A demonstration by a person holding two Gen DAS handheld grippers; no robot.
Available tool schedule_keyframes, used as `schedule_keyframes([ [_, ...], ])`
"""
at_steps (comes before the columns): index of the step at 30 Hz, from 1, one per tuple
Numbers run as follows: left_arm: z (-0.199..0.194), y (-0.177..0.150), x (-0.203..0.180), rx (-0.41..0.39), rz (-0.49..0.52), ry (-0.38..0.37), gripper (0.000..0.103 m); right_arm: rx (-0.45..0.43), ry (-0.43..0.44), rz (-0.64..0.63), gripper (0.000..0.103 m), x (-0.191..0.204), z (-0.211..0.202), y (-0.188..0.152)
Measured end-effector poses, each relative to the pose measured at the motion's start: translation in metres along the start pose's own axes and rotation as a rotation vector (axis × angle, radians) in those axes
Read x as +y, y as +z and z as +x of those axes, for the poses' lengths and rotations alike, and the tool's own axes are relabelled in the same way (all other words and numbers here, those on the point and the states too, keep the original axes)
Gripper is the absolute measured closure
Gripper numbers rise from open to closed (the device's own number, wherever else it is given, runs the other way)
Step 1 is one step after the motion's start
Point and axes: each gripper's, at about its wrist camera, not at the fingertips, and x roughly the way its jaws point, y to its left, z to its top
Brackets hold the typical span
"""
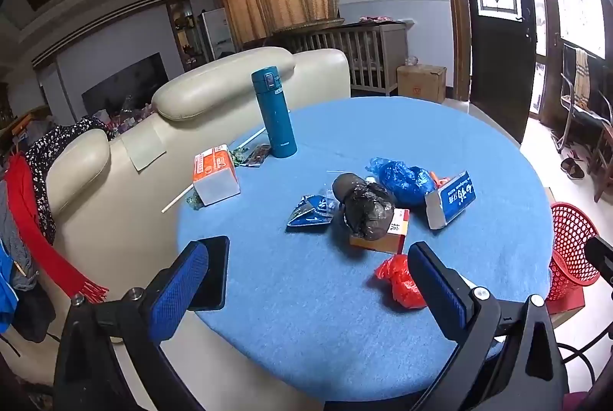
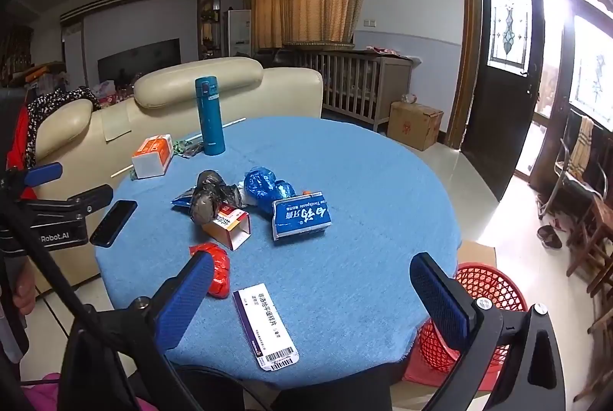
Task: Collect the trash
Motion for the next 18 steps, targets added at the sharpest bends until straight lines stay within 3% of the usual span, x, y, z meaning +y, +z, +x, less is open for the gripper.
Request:
schedule_keyframes([
  [18,0.003,-0.004,-0.002,0.015,0.006,-0.01,0.0,-0.007,-0.002,-0.022,0.0,0.008,-0.006,0.006],
])
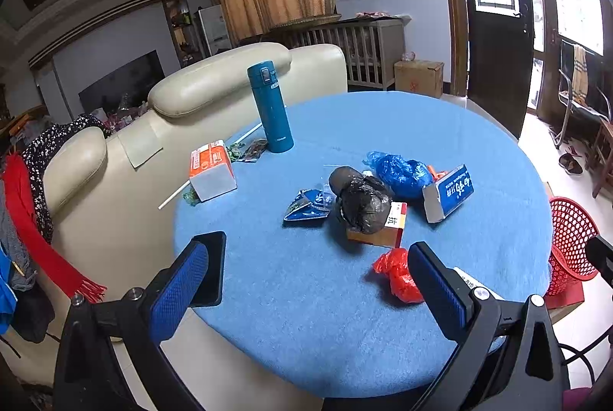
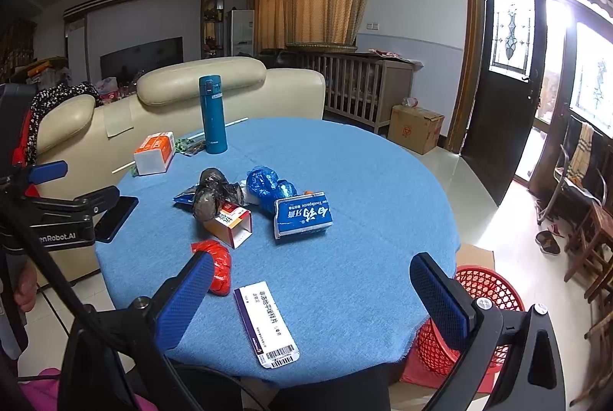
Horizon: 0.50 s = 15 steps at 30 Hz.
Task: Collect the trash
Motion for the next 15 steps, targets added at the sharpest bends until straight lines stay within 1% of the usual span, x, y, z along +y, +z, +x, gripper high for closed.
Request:
schedule_keyframes([
  [7,0.0014,-0.0012,-0.001,0.005,0.005,-0.008,0.0,0.002,0.006,0.004,0.0,0.0003,0.0001,-0.0003],
  [9,0.0025,-0.0012,-0.0014,0.009,0.006,-0.011,0.0,0.02,0.019,0.021,0.0,0.0007,0.0029,-0.0038],
  [15,0.0035,-0.0027,-0.0015,0.013,0.006,-0.011,0.0,0.03,0.017,0.01,0.0,0.0025,0.0054,-0.0049],
])
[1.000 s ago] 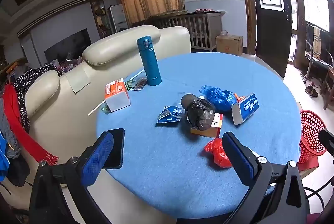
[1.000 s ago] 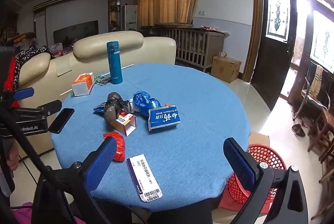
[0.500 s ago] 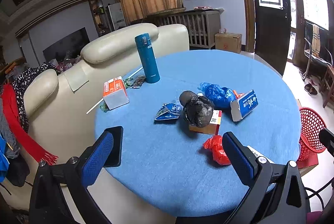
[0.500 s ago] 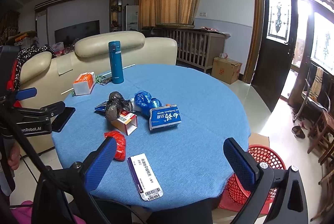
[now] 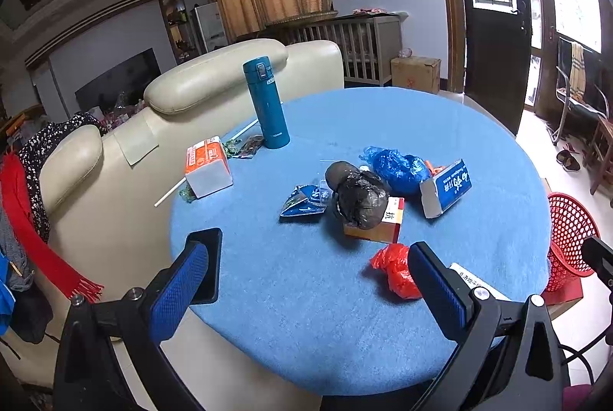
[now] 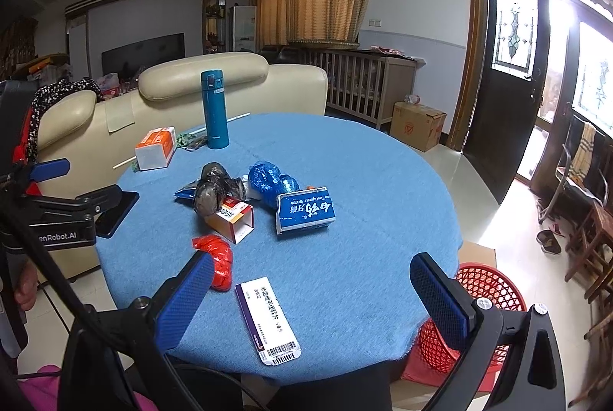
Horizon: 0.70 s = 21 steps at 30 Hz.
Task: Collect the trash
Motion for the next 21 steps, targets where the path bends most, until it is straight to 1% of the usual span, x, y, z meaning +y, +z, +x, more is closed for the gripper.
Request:
schedule_keyframes([
  [12,0.0025,-0.0017,-0.001,0.011,0.005,-0.001,0.0,0.016,0.006,0.0,0.0,0.0014,0.0024,-0.0017],
  [15,0.003,-0.0022,-0.0011,0.014,0.006,-0.001,0.0,0.036,0.002,-0.009,0.0,0.0017,0.0039,-0.0012],
  [21,0.0051,-0.0031,-0.0012,0.022,0.008,-0.005,0.0,0.015,-0.004,-0.016,0.0,0.0034,0.0059,-0.0034],
])
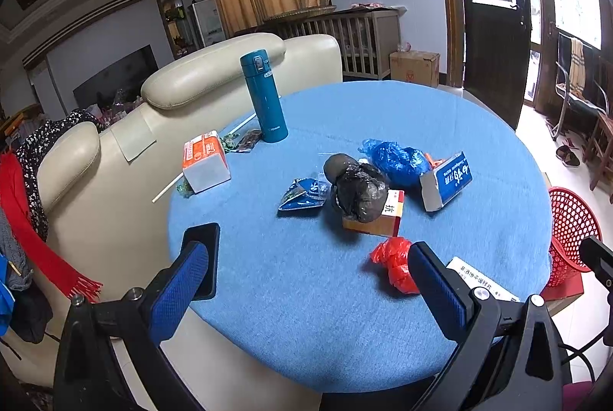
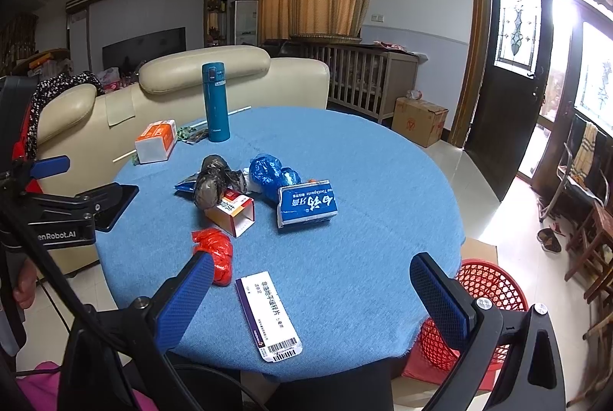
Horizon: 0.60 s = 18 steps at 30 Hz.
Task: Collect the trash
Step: 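Grasp the white medicine box with the right tool while the left tool grasps the red bag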
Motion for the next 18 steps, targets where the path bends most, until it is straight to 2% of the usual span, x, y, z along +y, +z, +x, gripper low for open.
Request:
schedule_keyframes([
  [3,0.002,-0.001,0.0,0.006,0.001,-0.003,0.0,0.002,0.001,-0.002,0.0,0.0,0.003,-0.001],
  [8,0.011,-0.005,-0.001,0.027,0.0,-0.014,0.0,0.055,0.02,0.0,0.0,-0.003,0.017,-0.005],
  [11,0.024,-0.009,0.0,0.073,-0.015,-0.052,0.0,0.133,0.055,0.013,0.0,-0.007,0.035,-0.01],
  [16,0.049,-0.016,0.002,0.153,-0.03,-0.085,0.0,0.343,0.192,0.071,0.0,-0.01,0.088,-0.03],
  [18,0.06,-0.018,0.002,0.185,-0.034,-0.101,0.0,0.386,0.223,0.075,0.002,-0.008,0.105,-0.037],
])
